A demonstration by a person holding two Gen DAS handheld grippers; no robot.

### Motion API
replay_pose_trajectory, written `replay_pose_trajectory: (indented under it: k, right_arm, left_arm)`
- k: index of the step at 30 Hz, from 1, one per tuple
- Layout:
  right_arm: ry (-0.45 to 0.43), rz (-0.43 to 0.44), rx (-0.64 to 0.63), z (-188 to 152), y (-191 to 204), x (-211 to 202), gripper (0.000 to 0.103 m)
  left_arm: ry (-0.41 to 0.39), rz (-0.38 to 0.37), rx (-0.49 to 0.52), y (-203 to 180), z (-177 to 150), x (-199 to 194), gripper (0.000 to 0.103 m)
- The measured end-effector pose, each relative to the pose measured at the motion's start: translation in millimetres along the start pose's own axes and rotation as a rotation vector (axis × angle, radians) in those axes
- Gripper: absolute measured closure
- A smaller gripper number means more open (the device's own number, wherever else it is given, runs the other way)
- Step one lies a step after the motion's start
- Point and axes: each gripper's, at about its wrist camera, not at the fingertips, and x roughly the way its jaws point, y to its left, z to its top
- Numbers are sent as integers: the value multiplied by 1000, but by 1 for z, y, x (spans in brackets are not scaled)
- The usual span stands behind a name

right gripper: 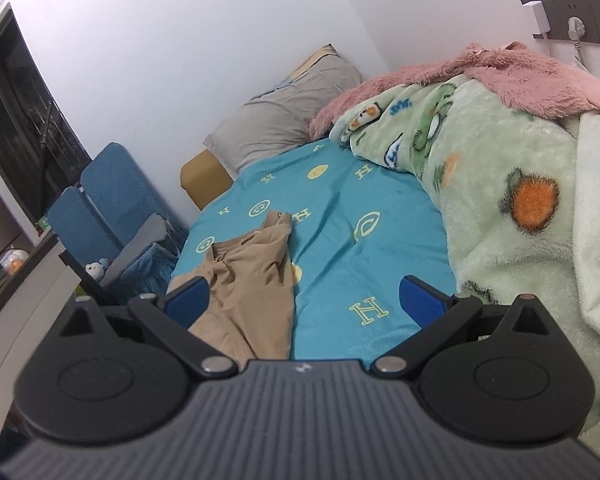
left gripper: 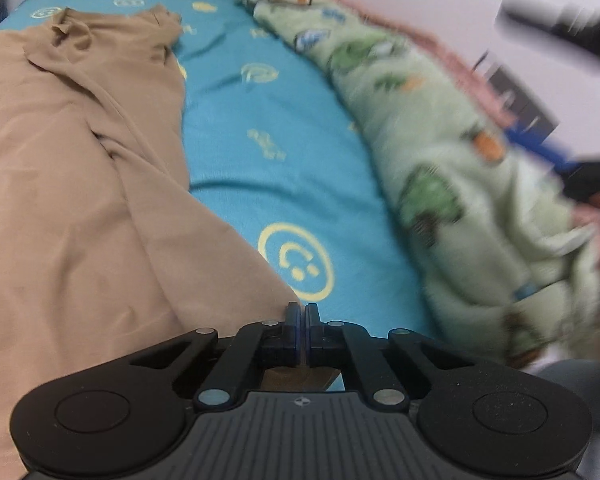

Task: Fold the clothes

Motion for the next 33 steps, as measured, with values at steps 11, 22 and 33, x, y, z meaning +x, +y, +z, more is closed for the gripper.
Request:
replay_pose_trajectory:
  k: [11, 22, 33]
  right_arm:
    - [29, -18, -43, -3, 12, 6, 0]
    - [69, -52, -94, -11, 23, 14, 0]
    - [229, 72, 195, -25, -4, 41, 0]
  left_arm:
    - [-63, 49, -299, 127, -31, -130, 101]
    - [-97, 197, -80, 86, -20, -125, 61]
    - [12, 329, 342, -20, -43, -32, 27]
